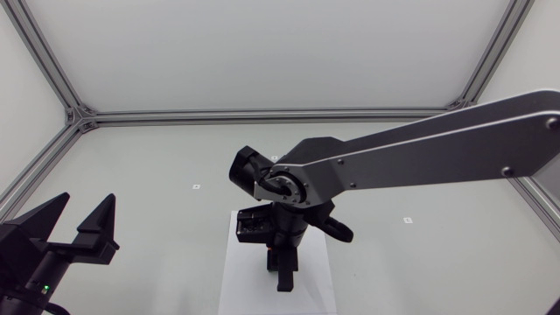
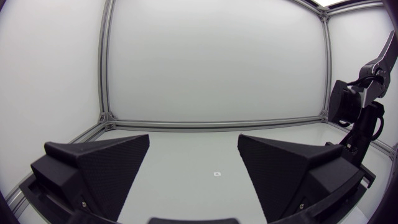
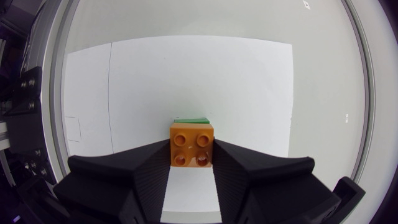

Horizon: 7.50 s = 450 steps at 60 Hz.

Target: Pick up the orange 2x2 brick with the right arm and stack it on top of the green 2x2 brick in the center

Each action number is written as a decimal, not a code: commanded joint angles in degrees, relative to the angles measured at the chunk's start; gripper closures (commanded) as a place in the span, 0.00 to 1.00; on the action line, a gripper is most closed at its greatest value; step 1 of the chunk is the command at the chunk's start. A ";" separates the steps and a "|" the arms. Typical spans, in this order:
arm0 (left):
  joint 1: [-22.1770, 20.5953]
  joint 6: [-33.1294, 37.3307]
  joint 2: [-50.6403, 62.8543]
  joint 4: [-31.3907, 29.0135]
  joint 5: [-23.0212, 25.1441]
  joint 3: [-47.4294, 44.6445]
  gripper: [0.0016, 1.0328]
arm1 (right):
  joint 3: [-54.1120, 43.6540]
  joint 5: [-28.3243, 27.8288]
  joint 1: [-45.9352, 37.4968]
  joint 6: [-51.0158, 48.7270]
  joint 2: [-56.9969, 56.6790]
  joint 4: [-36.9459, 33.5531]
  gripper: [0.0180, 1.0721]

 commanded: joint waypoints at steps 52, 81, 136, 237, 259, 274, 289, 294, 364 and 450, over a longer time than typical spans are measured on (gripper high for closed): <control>-0.45 0.33 -0.15 -0.65 0.16 -2.35 0.04 | -1.07 -6.40 -3.94 -2.23 3.68 -3.38 0.75; -0.45 0.33 -0.15 -0.65 0.16 -2.35 0.04 | -1.95 2.13 0.54 2.43 4.12 -1.00 0.75; -0.45 0.33 -0.15 -0.65 0.16 -2.35 0.04 | -4.06 2.21 -0.42 0.41 6.58 1.98 0.75; -0.45 0.33 -0.15 -0.65 0.16 -2.35 0.04 | -0.90 -3.06 -1.39 -2.49 3.77 -0.65 0.55; -0.45 0.33 -0.15 -0.65 0.16 -2.35 0.04 | -0.63 -3.06 -1.39 -2.05 3.24 -0.48 0.43; -0.45 0.33 -0.15 -0.65 0.16 -2.35 0.04 | -0.37 -2.97 -1.39 -1.53 2.27 0.14 0.29; -0.45 0.33 -0.15 -0.65 0.16 -2.35 0.04 | -0.63 -2.71 -2.36 -1.26 1.13 0.84 0.21; -0.45 0.33 -0.15 -0.65 0.16 -2.35 0.04 | -0.98 -2.62 -2.97 -1.26 -0.19 0.75 0.16; -0.45 0.33 -0.15 -0.65 0.16 -2.35 0.04 | -22.69 -0.25 -30.83 8.58 -47.21 11.30 0.05; -0.45 0.33 -0.15 -0.65 0.16 -2.35 0.04 | -63.05 1.16 -52.66 26.81 -100.66 37.53 0.05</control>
